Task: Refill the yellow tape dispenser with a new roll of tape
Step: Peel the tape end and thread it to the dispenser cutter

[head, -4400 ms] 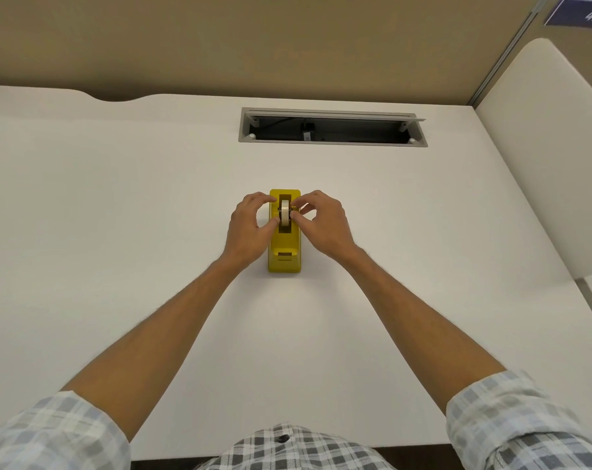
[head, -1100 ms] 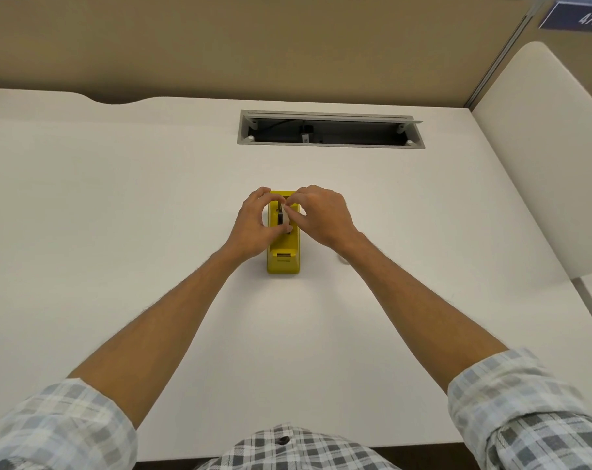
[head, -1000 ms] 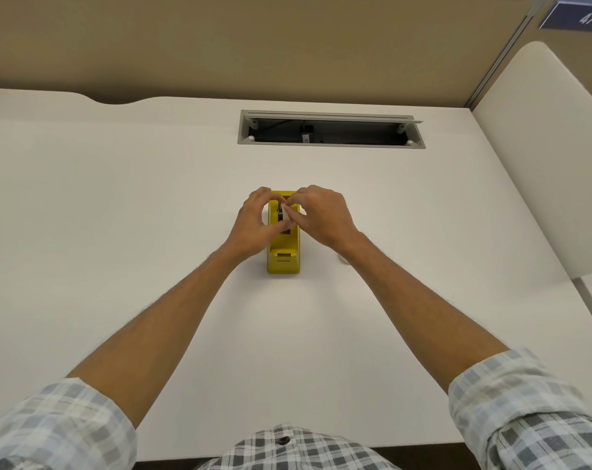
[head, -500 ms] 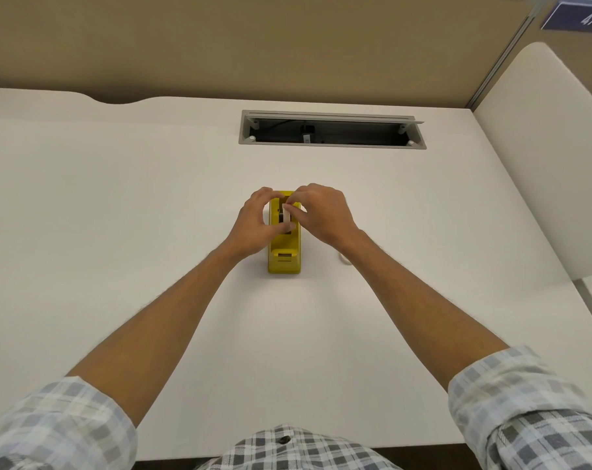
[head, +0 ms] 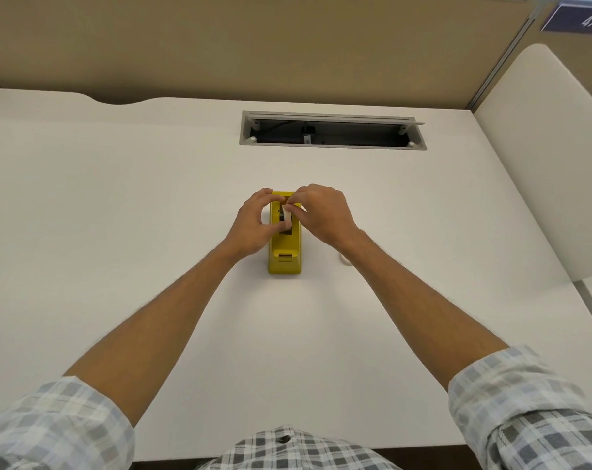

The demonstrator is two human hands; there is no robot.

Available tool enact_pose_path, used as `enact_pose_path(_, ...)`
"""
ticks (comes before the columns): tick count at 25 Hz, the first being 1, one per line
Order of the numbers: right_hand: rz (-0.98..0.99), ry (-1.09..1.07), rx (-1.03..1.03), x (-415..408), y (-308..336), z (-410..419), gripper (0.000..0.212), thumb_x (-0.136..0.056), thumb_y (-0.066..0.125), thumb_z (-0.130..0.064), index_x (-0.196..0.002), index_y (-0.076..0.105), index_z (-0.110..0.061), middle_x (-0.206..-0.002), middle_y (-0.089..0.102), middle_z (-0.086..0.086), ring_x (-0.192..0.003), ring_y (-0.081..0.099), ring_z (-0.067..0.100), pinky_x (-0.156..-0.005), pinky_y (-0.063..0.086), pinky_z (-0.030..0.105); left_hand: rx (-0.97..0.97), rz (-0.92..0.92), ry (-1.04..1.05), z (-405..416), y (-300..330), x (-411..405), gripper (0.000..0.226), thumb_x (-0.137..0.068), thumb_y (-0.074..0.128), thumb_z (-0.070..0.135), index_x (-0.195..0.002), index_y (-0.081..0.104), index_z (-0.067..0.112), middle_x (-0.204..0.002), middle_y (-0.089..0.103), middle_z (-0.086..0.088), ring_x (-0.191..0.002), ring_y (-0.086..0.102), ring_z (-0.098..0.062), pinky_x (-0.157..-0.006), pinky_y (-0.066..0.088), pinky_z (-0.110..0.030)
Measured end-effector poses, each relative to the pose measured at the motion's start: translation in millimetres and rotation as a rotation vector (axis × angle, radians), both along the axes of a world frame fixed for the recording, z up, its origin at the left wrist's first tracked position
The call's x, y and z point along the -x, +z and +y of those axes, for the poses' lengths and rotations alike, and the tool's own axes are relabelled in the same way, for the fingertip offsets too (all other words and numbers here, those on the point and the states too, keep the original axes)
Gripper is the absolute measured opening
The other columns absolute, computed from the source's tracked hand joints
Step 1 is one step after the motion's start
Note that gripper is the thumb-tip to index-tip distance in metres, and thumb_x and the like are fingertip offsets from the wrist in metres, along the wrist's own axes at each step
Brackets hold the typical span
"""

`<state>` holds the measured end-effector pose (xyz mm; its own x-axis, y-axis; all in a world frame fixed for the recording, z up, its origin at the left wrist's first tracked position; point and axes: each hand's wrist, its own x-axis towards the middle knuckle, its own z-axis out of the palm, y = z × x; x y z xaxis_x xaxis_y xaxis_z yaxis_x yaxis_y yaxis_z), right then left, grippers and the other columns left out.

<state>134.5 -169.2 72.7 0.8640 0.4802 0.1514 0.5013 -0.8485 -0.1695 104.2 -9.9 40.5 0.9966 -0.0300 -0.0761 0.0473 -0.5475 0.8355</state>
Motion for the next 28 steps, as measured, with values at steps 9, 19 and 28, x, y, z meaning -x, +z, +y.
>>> enact_pose_path(9, 0.03, -0.012, 0.017, -1.5, 4.0, -0.2, 0.033, -0.1, 0.048, -0.039, -0.112, 0.072, -0.021, -0.104, 0.073, -0.002, -0.091, 0.065, 0.017, -0.068, 0.043, 0.026, -0.02, 0.006, -0.006, 1.4, -1.1, -2.9, 0.052, -0.075, 0.081, 0.024, -0.122, 0.06, 0.026, -0.152, 0.036, -0.001, -0.139, 0.035, -0.023, -0.109, 0.037, -0.044)
enact_pose_path(19, 0.062, 0.002, 0.037, -0.8, 1.8, -1.5, 0.035, -0.101, 0.044, -0.04, -0.114, 0.071, -0.021, -0.107, 0.073, -0.001, -0.094, 0.066, 0.018, -0.075, 0.051, 0.031, -0.015, -0.014, -0.024, 1.7, -0.8, -4.2, 0.041, -0.088, 0.068, 0.031, -0.127, 0.062, 0.019, -0.152, 0.037, -0.003, -0.139, 0.035, -0.024, -0.109, 0.037, -0.046)
enact_pose_path(28, 0.039, 0.071, 0.12, -4.6, 5.6, -0.5, 0.036, -0.103, 0.043, -0.036, -0.115, 0.071, -0.018, -0.104, 0.072, 0.001, -0.089, 0.065, 0.019, -0.066, 0.038, 0.025, -0.026, 0.001, -0.015, 2.2, -2.3, -4.9, 0.047, -0.084, 0.072, 0.029, -0.129, 0.06, 0.022, -0.153, 0.036, -0.003, -0.141, 0.033, -0.025, -0.111, 0.035, -0.046)
